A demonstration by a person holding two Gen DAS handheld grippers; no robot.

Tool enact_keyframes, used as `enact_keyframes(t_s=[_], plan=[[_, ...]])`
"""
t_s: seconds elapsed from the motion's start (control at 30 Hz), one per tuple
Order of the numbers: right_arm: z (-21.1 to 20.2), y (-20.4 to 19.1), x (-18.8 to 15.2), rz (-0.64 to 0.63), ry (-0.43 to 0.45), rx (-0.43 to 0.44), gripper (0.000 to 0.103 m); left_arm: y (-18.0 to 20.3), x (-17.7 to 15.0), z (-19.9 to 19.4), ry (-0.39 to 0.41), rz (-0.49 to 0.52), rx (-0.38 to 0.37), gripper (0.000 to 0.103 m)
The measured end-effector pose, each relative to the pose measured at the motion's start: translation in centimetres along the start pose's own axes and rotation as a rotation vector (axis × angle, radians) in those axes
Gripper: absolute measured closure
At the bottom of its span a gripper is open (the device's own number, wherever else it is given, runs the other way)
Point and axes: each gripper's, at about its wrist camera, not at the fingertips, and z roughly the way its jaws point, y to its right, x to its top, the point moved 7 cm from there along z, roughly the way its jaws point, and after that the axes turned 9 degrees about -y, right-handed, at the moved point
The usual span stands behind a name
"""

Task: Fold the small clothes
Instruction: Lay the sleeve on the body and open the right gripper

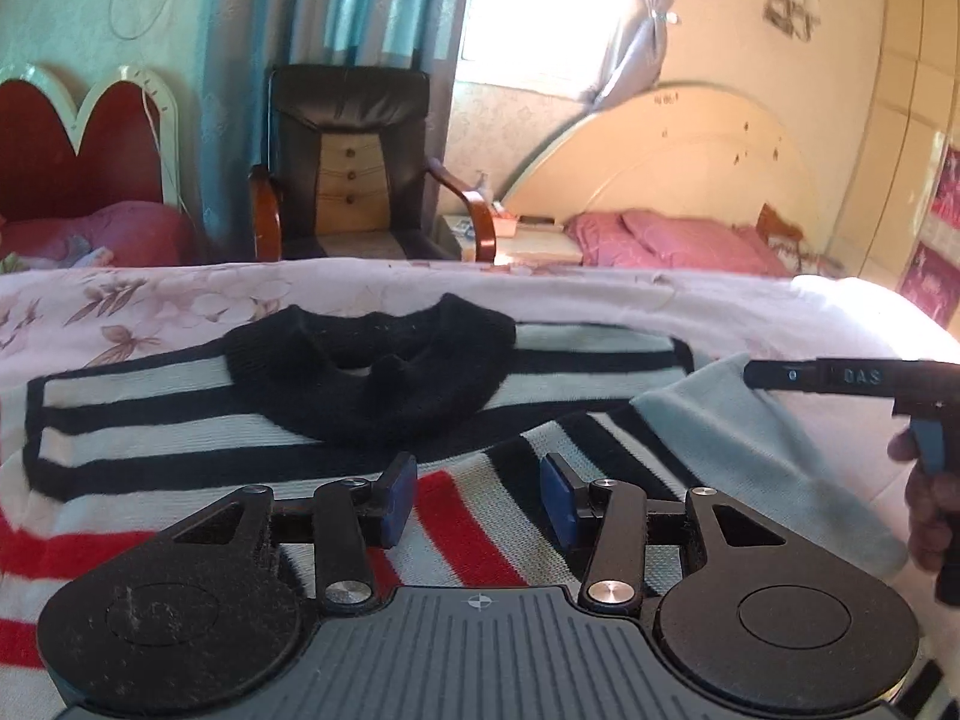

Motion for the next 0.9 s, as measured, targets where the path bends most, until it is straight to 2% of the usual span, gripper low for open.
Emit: enact_keyframes(t_s=[0.03,0.07,0.1,0.17,0.2,0.27,0.37,0.43,0.5,0.57,0.63,0.7,0.73,0.8,0.9], plan=[[0.8,0.4,0.0,-0.013,-0.028,-0.046,0.095,0.0,-0.2,0.8,-0.027,0.021,0.047,0.058],[1.7,1.1,0.0,-0.015,-0.066,-0.092,0.103,-0.3,-0.3,1.0,-0.027,0.027,0.081,0.05],[1.9,1.9,0.0,-0.003,-0.064,-0.113,0.1,-0.8,-0.3,1.0,-0.029,0.005,0.116,0.036],[1.6,2.9,-0.2,0.012,-0.091,-0.16,0.099,-1.7,-0.2,0.1,-0.018,-0.029,0.166,0.035],[0.9,2.9,-0.4,0.021,-0.083,-0.143,0.098,-1.8,-0.2,-0.8,0.013,-0.043,0.165,0.035],[-1.2,1.9,-0.8,0.006,-0.03,-0.095,0.094,-1.3,-0.3,-2.1,0.061,-0.065,0.116,0.035],[-3.1,-1.2,-2.0,-0.035,-0.003,0.012,0.091,1.3,-0.6,-2.7,0.094,-0.012,0.055,0.035],[-3.2,-3.7,-3.2,-0.098,-0.017,0.054,0.091,2.9,-1.1,-1.9,0.06,0.047,0.048,0.035],[-2.8,-5.4,-4.6,-0.156,-0.05,0.048,0.092,2.8,-2.2,-0.3,-0.025,0.085,0.099,0.034],[-2.0,-4.9,-5.5,-0.175,-0.075,-0.048,0.094,1.7,-2.4,-0.9,-0.009,0.064,0.119,0.034],[-2.8,-4.2,-5.3,-0.135,-0.065,-0.074,0.094,0.3,-2.8,-2.2,0.0,0.064,0.174,0.034],[-3.6,-3.8,-5.6,-0.129,-0.062,-0.121,0.09,-1.6,-3.8,-4.1,0.017,0.034,0.182,0.034],[-4.1,-3.7,-5.7,-0.116,-0.062,-0.122,0.089,-2.8,-4.5,-5.3,0.033,0.013,0.192,0.034],[-5.5,-3.8,-6.0,-0.079,-0.046,-0.097,0.082,-6.2,-6.3,-7.9,0.054,-0.062,0.209,0.034],[-6.9,-4.7,-6.5,-0.043,-0.029,-0.08,0.081,-11.9,-9.4,-11.4,0.063,-0.212,0.243,0.034]])
